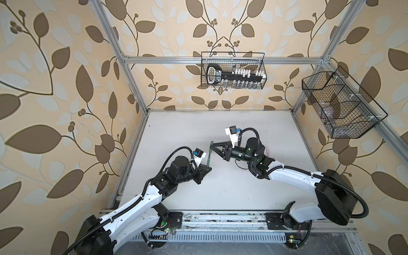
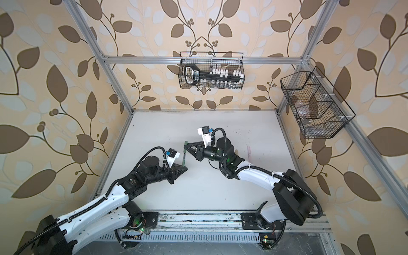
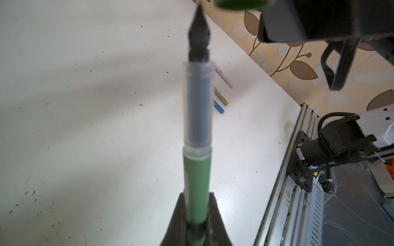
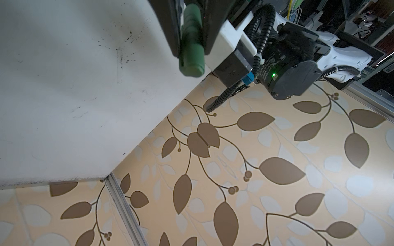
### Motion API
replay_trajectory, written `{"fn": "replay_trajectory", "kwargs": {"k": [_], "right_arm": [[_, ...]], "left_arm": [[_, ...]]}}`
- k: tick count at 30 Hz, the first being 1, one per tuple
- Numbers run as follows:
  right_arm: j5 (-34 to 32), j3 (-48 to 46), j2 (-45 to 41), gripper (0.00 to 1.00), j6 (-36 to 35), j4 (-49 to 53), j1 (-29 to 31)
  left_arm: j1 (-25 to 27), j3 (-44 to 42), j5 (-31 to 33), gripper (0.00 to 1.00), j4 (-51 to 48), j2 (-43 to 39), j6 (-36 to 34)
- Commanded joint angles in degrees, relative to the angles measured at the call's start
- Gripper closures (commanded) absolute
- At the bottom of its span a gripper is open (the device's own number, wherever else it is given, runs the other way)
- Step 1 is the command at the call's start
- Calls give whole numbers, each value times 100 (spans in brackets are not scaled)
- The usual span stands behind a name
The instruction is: Insert the pens into the pen caps
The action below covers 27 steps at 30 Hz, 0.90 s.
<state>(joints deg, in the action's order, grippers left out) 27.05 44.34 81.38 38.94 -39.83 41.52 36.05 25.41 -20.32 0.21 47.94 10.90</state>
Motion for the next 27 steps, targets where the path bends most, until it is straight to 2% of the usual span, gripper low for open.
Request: {"fn": "replay_trajectory", "kwargs": {"k": [1, 27], "right_arm": [[19, -83, -210, 83, -117, 99, 28], [25, -372, 123, 83, 139, -438, 164]], "left_arm": [[26, 140, 98, 100, 107, -66, -61], [25, 234, 107, 100, 103, -108, -35]]}}
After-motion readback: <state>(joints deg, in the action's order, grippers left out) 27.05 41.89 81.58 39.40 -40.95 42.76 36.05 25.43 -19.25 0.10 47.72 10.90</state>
